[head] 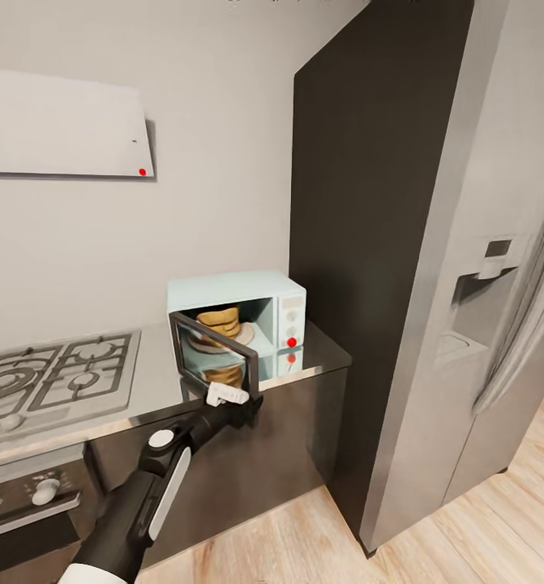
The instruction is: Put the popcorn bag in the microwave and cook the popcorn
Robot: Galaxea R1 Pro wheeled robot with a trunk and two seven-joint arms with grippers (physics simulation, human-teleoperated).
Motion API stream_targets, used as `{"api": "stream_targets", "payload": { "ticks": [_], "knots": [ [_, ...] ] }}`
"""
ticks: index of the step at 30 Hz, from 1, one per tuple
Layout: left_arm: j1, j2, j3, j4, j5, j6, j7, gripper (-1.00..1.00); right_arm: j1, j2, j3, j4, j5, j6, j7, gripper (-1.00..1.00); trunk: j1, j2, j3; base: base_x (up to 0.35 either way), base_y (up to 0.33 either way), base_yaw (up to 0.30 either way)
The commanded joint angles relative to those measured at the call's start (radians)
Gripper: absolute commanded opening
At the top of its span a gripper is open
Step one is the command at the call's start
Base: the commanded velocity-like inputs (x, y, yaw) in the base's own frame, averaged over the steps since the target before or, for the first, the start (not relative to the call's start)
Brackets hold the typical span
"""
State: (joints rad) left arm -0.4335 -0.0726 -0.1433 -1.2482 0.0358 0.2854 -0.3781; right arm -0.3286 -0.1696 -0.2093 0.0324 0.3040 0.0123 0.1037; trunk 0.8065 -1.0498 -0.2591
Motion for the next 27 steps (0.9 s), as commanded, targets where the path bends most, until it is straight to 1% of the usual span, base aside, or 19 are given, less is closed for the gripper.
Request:
{"api": "stream_targets", "payload": {
  "ticks": [1, 6, 10, 11, 12, 13, 14, 15, 16, 18, 22, 25, 26, 27],
  "knots": [
    [-0.001, 0.003, 0.001, -0.007, 0.004, 0.009, -0.004, 1.00, -0.001, -0.001, -0.008, 0.001, 0.009, 0.001, 0.002, 1.00, 0.000, -0.001, -0.001, -0.038, 0.000, 0.000],
    [-0.001, 0.006, 0.001, -0.021, 0.003, 0.011, -0.005, 1.00, -0.001, -0.001, -0.008, 0.001, 0.009, 0.001, 0.001, 1.00, 0.000, -0.001, -0.001, -0.009, 0.000, 0.000],
    [-0.001, 0.006, 0.001, -0.023, -0.007, 0.017, -0.001, 1.00, -0.001, -0.001, -0.008, 0.001, 0.009, 0.001, 0.001, 1.00, 0.000, -0.001, -0.001, 0.000, 0.000, 0.000],
    [-0.001, 0.012, 0.003, -0.022, -0.010, 0.021, 0.001, 1.00, -0.001, -0.001, -0.008, 0.001, 0.009, 0.001, 0.001, 1.00, 0.000, -0.001, -0.001, 0.000, 0.000, 0.000],
    [-0.001, 0.027, 0.003, -0.030, -0.012, 0.033, 0.001, 1.00, -0.001, -0.001, -0.008, 0.001, 0.009, 0.001, 0.001, 1.00, 0.000, -0.001, -0.001, 0.000, 0.000, 0.000],
    [-0.001, 0.050, 0.002, -0.049, -0.011, 0.064, 0.000, 1.00, -0.001, -0.001, -0.008, 0.001, 0.009, 0.000, 0.001, 1.00, 0.000, -0.001, -0.001, 0.000, 0.000, 0.000],
    [-0.001, 0.079, 0.002, -0.074, -0.009, 0.117, -0.001, 1.00, -0.001, -0.001, -0.009, 0.001, 0.009, 0.000, 0.001, 1.00, 0.000, -0.001, -0.001, 0.000, 0.000, 0.000],
    [-0.001, 0.097, 0.002, -0.092, -0.008, 0.152, -0.001, 1.00, -0.001, -0.001, -0.009, 0.001, 0.009, 0.000, 0.001, 1.00, 0.000, -0.001, -0.001, 0.000, 0.000, 0.000],
    [0.000, 0.121, 0.002, -0.120, -0.008, 0.199, -0.001, 1.00, -0.001, -0.001, -0.009, 0.001, 0.009, 0.000, 0.001, 1.00, 0.000, -0.001, -0.001, 0.000, 0.000, 0.000],
    [0.001, 0.134, 0.002, -0.136, -0.009, 0.227, -0.001, 1.00, -0.001, -0.001, -0.009, 0.001, 0.009, 0.000, -0.001, 1.00, 0.000, -0.001, -0.001, 0.000, 0.000, 0.000],
    [0.001, 0.136, 0.002, -0.134, -0.011, 0.232, 0.003, 1.00, -0.001, -0.001, -0.008, 0.001, 0.009, -0.001, -0.001, 1.00, 0.000, -0.001, -0.001, 0.000, 0.000, 0.000],
    [0.001, 0.132, 0.001, -0.127, -0.010, 0.230, 0.010, 1.00, -0.001, -0.001, -0.008, 0.001, 0.009, -0.001, -0.001, 1.00, 0.000, -0.001, -0.001, 0.000, 0.000, 0.000],
    [0.001, 0.130, 0.002, -0.119, -0.010, 0.224, 0.011, 1.00, -0.001, -0.001, -0.009, 0.001, 0.009, -0.002, -0.001, 1.00, 0.000, -0.001, -0.001, 0.000, 0.000, 0.000],
    [0.001, 0.129, 0.003, -0.104, -0.006, 0.196, 0.011, 1.00, -0.001, -0.001, -0.009, 0.001, 0.009, -0.002, -0.001, 1.00, 0.000, -0.001, -0.001, 0.000, 0.000, 0.000]
  ]
}}
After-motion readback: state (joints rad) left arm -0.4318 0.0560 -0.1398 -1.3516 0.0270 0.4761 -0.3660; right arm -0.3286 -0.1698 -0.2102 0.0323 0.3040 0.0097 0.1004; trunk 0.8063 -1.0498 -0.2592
